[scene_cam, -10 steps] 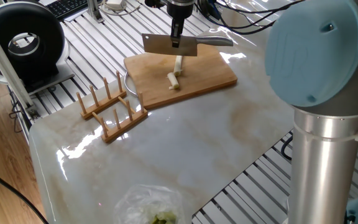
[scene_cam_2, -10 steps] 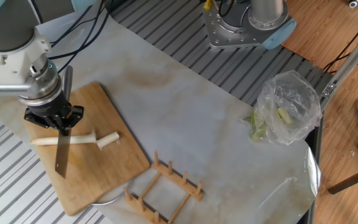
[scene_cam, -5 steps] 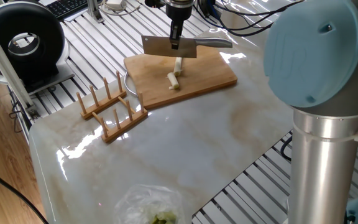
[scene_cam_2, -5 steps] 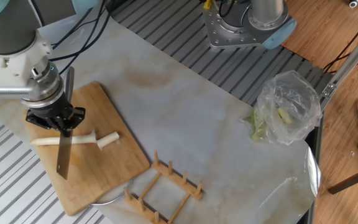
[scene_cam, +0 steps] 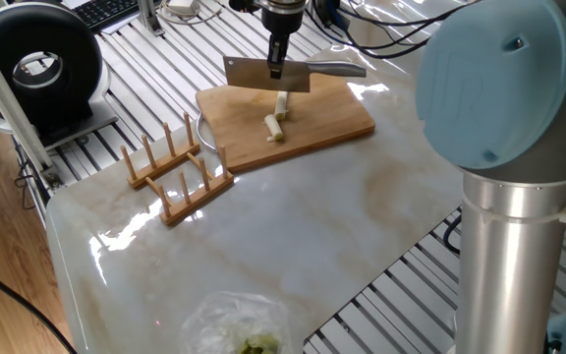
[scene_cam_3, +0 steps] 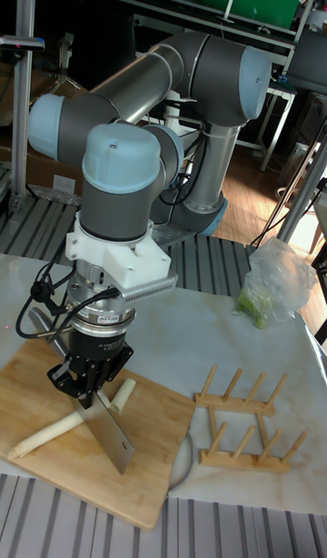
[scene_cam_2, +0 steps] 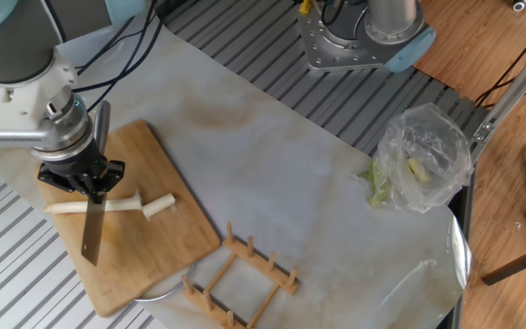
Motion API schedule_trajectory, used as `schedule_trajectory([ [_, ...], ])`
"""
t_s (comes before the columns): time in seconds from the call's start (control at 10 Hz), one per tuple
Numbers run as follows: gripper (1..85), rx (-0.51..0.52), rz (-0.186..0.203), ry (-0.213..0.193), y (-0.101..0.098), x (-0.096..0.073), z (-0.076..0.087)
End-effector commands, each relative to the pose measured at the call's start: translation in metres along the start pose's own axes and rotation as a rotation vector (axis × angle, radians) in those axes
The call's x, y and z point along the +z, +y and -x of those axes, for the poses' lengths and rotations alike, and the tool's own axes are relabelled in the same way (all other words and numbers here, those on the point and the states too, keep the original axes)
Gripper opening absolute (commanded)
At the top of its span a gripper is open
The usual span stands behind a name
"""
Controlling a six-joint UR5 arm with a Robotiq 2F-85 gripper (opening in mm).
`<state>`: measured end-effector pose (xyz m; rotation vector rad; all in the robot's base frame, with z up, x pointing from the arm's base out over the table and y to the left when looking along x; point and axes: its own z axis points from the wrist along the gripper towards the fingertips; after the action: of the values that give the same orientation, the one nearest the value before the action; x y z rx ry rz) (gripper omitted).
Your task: Chop the scallions
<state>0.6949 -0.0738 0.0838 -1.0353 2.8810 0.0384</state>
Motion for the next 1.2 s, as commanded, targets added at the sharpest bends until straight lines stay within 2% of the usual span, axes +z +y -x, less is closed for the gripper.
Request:
schedule_trajectory([
  [0.0, 1.3, 0.008, 0.000, -0.007, -0.0020, 0.0012, 0.0005],
  [1.1, 1.3, 0.010, 0.015, -0.023, 0.0003, 0.0057, 0.0036],
])
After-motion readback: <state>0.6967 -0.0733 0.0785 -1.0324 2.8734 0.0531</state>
